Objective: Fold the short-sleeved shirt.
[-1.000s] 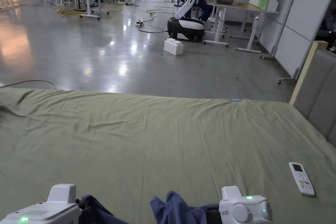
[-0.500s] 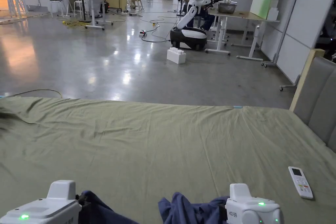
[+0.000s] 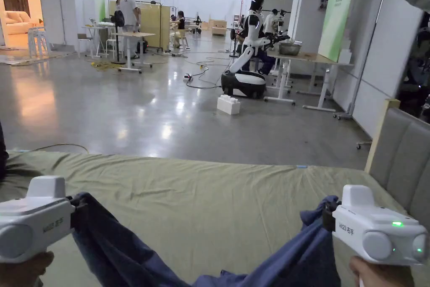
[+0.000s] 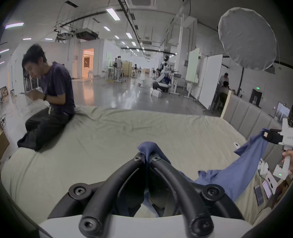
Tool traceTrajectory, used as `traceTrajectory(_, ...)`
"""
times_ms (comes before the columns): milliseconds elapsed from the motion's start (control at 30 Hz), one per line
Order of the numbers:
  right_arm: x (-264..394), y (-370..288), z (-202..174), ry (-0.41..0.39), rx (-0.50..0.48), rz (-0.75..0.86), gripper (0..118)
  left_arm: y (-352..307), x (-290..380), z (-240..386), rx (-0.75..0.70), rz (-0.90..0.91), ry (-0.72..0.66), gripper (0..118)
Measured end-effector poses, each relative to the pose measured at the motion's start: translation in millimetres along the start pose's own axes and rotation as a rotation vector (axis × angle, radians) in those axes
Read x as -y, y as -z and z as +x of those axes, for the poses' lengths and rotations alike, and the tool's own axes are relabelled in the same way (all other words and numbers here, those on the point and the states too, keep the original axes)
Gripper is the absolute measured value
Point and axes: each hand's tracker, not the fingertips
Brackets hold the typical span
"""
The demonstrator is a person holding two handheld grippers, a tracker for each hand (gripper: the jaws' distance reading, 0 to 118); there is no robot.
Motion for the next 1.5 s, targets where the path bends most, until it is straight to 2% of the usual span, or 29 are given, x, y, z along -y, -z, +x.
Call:
traceTrajectory(233, -57.4, -42.6, 23.3, 0.002, 0.061, 0.120, 2, -33.5, -66.4, -38.8, -0.077, 0.080, -0.008, 3)
traceTrajectory(400, -91.0, -53.4, 27.4, 0.017, 0.066, 0.176, 2, -42.4, -99.7, -48.7, -0.091, 0.099, -0.014, 3)
traceTrajectory(467, -106.0, -56.3, 24.5, 0.002, 0.078, 0.207, 2, -42.7, -111.1, -50.3, -0.103, 0.111, -0.006, 3)
traceTrajectory(500, -113.9, -57.2, 23.2, -0.025, 0.085, 0.248, 2, -42.9, -120.3, -51.8, -0.124, 0.174, 0.059, 3)
traceTrajectory(533, -122.5, -57.0, 22.0, -0.043, 0.089, 0.265, 2, -41.9, -124.5, -52.7, -0.125, 0.170, 0.053, 3)
traceTrajectory(567, -128.6, -54.1, 22.0, -0.025, 0.086, 0.243, 2, -40.4, -130.2, -53.8, -0.130, 0.173, 0.055, 4)
traceTrajectory(767, -170.8, -42.1, 9.5, -0.036, 0.100, 0.262, 2, -28.2, -152.5, -51.6, -0.131, 0.151, -0.003, 3)
traceTrajectory(867, -186.1, -29.9, 4.0, -0.064, 0.116, 0.281, 2, -15.2, -164.4, -50.4, -0.133, 0.147, -0.005, 3)
traceTrajectory(1033, -206.7, -5.4, 6.7, -0.054, 0.145, 0.287, 2, 5.9, -183.5, -51.8, -0.147, 0.132, -0.009, 3)
traceTrajectory(1200, -213.5, 11.3, 17.8, -0.019, 0.167, 0.268, 2, 21.1, -192.2, -61.9, -0.159, 0.135, -0.023, 3)
traceTrajectory(1300, -204.5, 19.5, 19.7, -0.036, 0.175, 0.269, 2, 25.3, -183.0, -61.0, -0.170, 0.139, -0.016, 3)
traceTrajectory(1500, -145.4, 31.3, 18.0, -0.050, 0.189, 0.183, 2, 35.4, -125.5, -63.8, -0.159, 0.076, -0.020, 3)
